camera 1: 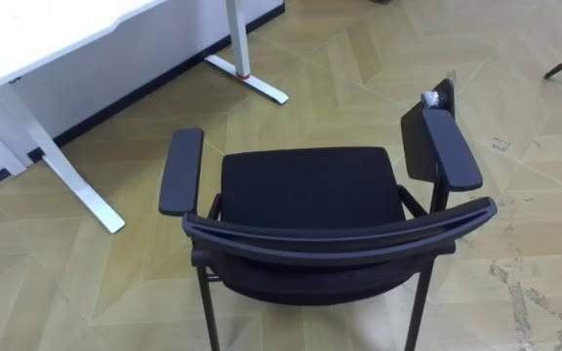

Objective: Push chair

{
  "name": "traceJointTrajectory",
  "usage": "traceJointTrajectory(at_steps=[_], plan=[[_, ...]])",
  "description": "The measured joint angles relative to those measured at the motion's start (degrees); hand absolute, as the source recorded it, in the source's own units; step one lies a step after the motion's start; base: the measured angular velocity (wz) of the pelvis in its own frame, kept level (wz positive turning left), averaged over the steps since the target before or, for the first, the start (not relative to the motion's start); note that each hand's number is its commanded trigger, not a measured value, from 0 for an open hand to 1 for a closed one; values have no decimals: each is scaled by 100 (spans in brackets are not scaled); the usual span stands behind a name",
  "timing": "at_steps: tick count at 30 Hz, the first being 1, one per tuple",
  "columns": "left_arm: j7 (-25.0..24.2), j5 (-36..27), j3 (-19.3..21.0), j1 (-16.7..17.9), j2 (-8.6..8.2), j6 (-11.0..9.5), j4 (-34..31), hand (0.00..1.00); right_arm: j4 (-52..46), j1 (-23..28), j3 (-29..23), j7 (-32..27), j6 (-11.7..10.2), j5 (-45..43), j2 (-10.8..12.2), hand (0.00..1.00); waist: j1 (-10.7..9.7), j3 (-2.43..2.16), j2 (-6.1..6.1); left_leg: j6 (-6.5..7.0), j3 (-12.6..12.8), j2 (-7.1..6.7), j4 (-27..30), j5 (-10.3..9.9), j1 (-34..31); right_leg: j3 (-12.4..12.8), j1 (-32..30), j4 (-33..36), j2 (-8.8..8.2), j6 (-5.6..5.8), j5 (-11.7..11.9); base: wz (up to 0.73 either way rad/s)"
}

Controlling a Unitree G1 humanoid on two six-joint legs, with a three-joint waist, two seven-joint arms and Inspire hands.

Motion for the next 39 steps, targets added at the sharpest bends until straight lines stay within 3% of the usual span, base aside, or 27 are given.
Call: traceJointTrajectory(at_steps=[26, 30, 36, 39], plan=[[496, -62, 422, 72, -76, 210, -40, 0, -13, 37, -244, -243, 239, -49, 82, 0, 7, -6, -93, 0, -48, -2, 38, 0, 31, -36, 82, -22, 3, 0, 0, 0], [829, -62, 717, 126, -109, 249, -41, 0, -15, 41, -282, -305, 247, -51, 80, 0, 26, 7, -54, -8, -40, -1, 31, -11, 28, -35, 68, -24, 5, 0, 0, 0], [1444, 145, 1027, 284, -94, 360, -42, 0, -11, 42, -286, -375, 243, -63, 71, 0, 26, -19, 10, -12, -43, 2, 24, -19, 47, -45, 82, -24, 6, 0, 0, 0], [1846, 260, 1441, 303, -37, 440, -89, 0, 8, 47, -412, -375, 248, -86, 51, 0, 25, -3, 36, -12, -50, 2, 25, -19, 141, -46, 175, -27, 5, 0, 0, 0]])
